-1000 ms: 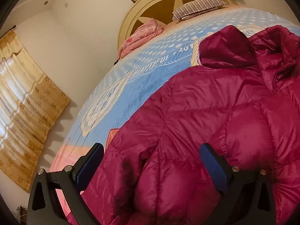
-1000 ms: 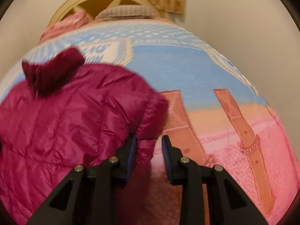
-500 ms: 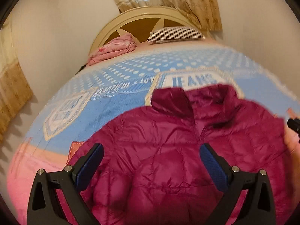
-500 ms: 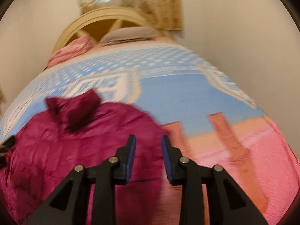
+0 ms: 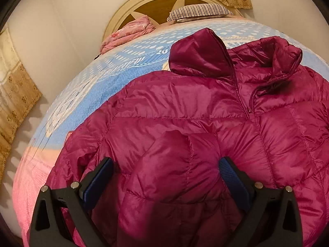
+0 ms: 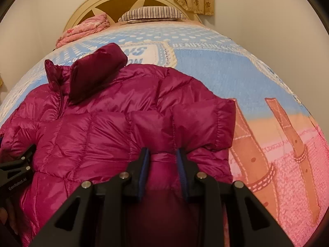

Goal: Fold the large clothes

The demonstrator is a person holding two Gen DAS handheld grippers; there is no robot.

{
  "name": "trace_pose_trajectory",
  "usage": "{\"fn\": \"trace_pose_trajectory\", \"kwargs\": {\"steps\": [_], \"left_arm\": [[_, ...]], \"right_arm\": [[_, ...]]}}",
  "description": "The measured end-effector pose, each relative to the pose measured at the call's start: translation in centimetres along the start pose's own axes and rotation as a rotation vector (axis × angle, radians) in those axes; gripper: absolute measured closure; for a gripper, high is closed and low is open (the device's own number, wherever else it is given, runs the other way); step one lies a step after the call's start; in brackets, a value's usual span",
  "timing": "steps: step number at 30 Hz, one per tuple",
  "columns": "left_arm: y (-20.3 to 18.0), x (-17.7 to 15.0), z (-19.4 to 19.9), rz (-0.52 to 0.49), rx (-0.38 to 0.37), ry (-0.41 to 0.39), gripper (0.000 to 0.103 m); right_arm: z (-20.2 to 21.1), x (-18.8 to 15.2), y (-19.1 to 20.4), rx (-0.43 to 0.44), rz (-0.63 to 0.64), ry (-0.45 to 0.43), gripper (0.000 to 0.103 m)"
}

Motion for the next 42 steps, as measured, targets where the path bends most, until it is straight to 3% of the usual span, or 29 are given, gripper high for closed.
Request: {"fn": "trace_pose_trajectory", "kwargs": {"steps": [15, 27, 29, 31, 35, 39, 42], "left_arm": [[0.6, 0.1, -0.7, 0.039, -0.049, 0.020, 0.001], [0.6, 0.1, -0.8, 0.044, -0.054, 0.021, 0.001], [0.7, 0.1, -0.9, 0.047, -0.058, 0.021, 0.001], [0.7, 0.1, -0.9, 0.050, -0.062, 0.022, 0.001], [0.7, 0.0, -0.9, 0.054, -0.067, 0.024, 0.001], [0.7, 0.0, -0.8, 0.056, -0.069, 0.023, 0.001], [0.8, 0.0, -0.8, 0.056, -0.069, 0.023, 0.001]], "right_arm": [[-0.1, -0.1, 1.4, -0.086, 0.076, 0.005, 0.072], [0.2, 0.1, 1.8, -0.099, 0.093, 0.017, 0.071], [0.9, 0.4, 1.3, -0.066, 0.065, 0.019, 0.064], [2.1, 0.7, 1.3, -0.051, 0.053, -0.012, 0.045], [3.9, 0.8, 3.3, -0.041, 0.114, -0.053, 0.043], [1.7, -0.7, 5.7, -0.052, 0.230, 0.015, 0.043], [1.1, -1.0, 5.7, -0.050, 0.224, 0.018, 0.043]]}}
Point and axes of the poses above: each gripper's, at about its wrist camera, not at the fingertips, and z roughly against the way its jaws point, y to its left, x to its top, the point moved 3 cm from there along -z, roughly the way its jaws point, and after that the axes turned 5 degrees about z, right-handed, at the moved point
